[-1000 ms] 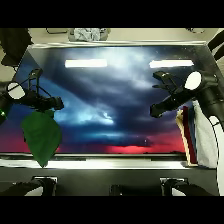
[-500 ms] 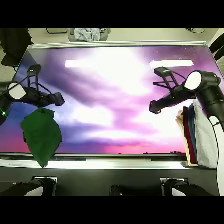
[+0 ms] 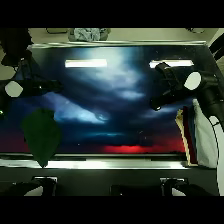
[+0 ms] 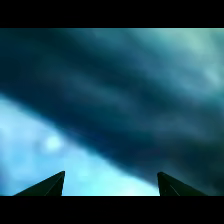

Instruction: Fold the shirts.

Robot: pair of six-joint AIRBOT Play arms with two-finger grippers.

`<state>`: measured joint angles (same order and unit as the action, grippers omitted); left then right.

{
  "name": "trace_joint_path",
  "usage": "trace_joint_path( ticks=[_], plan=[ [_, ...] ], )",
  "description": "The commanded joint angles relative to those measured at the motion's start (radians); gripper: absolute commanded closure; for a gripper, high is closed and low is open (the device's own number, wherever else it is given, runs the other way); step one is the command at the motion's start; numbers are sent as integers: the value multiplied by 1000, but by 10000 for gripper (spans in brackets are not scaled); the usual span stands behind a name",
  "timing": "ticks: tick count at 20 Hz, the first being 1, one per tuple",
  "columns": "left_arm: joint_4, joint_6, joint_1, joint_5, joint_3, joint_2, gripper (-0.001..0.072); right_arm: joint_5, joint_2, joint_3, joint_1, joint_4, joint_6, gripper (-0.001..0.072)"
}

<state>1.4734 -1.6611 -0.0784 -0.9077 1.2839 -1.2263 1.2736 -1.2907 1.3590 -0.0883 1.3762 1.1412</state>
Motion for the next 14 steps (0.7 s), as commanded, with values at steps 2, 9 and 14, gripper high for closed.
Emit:
trace_joint_path(
  ticks=[2, 9, 14],
  plan=[
    [243, -132, 193, -443, 27, 1, -13, 55, -1, -1, 0, 23, -10, 38],
    [-86, -26, 620, -402, -268, 11, -13, 56, -1, -1, 0, 22, -29, 39],
    [-125, 27, 593, -242, -375, -38, -13, 70, -1, 0, 0, 19, -29, 39]
  ],
)
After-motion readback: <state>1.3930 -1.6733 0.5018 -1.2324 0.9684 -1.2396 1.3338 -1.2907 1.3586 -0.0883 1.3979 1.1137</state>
